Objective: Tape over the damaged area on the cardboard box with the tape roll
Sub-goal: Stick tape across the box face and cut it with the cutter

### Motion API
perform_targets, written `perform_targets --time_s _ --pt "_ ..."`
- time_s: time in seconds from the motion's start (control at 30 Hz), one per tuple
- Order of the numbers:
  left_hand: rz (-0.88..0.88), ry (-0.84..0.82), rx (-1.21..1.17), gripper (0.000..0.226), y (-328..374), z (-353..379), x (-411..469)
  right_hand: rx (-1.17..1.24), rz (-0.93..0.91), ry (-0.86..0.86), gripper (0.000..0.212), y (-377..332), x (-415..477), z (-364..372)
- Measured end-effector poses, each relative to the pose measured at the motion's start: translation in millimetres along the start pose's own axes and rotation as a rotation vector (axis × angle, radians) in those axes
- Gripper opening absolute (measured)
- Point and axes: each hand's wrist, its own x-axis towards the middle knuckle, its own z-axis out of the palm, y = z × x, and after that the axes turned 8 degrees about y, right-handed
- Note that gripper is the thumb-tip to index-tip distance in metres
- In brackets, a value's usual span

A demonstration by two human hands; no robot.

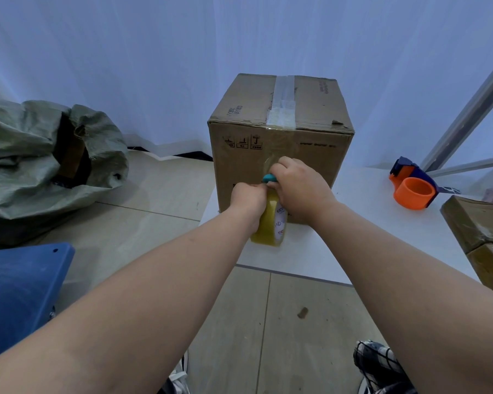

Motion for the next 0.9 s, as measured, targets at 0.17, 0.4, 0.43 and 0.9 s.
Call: perform_targets --time_s 0.17,0.4,0.43,0.9 --pt "-0.013 -0.011 0.024 0.030 1 -1 -1 0.014 0.014 -0.012 0.016 4 -3 -6" --pt "0.006 -0.014 0.021 0.027 0 3 -5 -0.029 0.016 -0.021 0.016 0 -2 -2" --pt "0.007 -0.010 0.018 0.027 0 3 -4 -0.033 0.012 -0.023 0.016 0 -2 -1" --pt "0.093 0.028 0.064 0.025 -2 3 -1 -0.049 0.027 -0.040 0.018 8 -8 -9"
